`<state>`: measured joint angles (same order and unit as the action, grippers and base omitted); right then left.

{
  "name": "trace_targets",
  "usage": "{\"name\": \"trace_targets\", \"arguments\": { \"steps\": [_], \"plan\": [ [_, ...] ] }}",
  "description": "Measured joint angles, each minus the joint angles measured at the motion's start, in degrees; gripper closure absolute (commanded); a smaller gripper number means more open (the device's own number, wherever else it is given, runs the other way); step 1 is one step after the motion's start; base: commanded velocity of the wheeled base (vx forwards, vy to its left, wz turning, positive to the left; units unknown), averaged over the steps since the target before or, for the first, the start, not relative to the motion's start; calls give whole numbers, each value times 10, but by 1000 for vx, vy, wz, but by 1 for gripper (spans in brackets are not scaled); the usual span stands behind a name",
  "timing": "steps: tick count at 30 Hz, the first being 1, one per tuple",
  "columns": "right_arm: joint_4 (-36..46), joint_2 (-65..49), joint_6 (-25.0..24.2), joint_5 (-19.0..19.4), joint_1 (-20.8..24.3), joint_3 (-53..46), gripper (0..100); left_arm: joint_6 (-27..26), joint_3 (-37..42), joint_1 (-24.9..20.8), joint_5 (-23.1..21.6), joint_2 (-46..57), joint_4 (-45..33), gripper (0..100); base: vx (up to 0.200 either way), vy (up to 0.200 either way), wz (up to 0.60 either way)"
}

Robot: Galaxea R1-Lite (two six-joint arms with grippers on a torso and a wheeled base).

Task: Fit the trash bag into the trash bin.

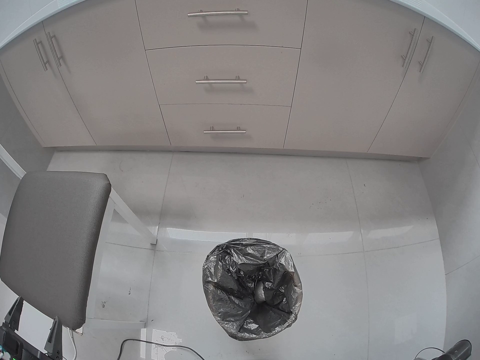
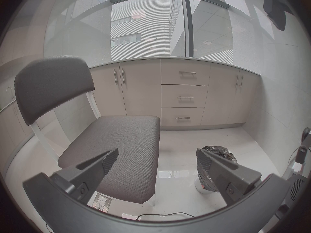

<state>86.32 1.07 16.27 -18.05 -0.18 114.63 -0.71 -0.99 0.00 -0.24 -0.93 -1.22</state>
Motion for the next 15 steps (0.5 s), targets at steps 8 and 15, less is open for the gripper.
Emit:
{"name": "trace_targets", "arguments": {
  "steps": [8, 15],
  "plan": [
    [-88, -7, -70, 214, 1, -26, 0, 0, 0, 0, 0, 0, 0, 0, 0, 0, 0],
    [-261, -7, -120, 245, 2, -176, 0, 0, 0, 0, 0, 0, 0, 0, 0, 0, 0]
  ]
}}
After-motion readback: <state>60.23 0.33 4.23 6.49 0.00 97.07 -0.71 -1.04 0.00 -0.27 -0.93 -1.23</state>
